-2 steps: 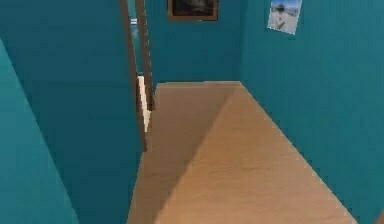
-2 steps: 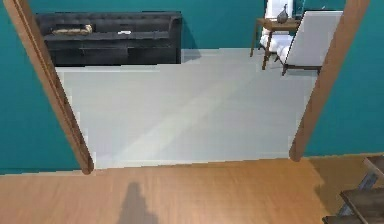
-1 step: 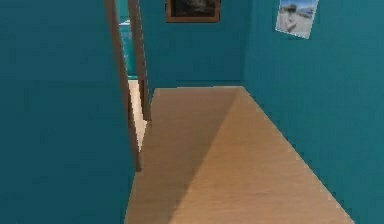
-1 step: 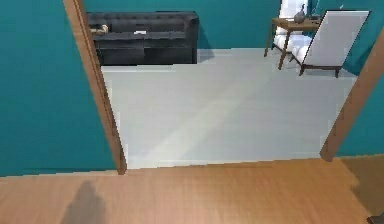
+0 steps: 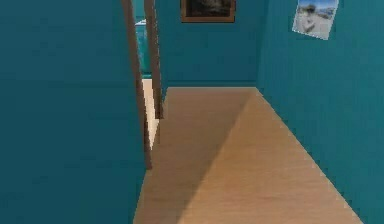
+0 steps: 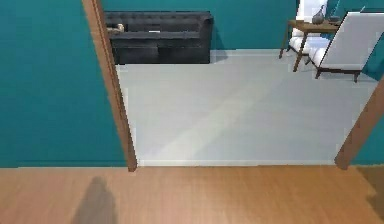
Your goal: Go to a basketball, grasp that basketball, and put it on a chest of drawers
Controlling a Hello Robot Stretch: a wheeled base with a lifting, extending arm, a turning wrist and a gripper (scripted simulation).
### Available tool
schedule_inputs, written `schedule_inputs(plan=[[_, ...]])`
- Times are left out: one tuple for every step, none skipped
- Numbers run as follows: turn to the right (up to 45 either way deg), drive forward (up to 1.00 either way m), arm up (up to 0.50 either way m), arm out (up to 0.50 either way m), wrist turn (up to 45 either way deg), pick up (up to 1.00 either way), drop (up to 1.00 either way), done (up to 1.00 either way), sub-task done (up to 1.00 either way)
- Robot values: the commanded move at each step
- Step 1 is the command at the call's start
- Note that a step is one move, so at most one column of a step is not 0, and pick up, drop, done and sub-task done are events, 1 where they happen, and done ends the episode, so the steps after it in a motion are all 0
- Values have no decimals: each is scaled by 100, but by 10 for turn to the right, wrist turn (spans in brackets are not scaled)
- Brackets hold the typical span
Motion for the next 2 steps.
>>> schedule_inputs(plan=[[0, 100, 0, 0, 0, 0, 0, 0, 0], [0, 75, 0, 0, 0, 0, 0, 0, 0]])
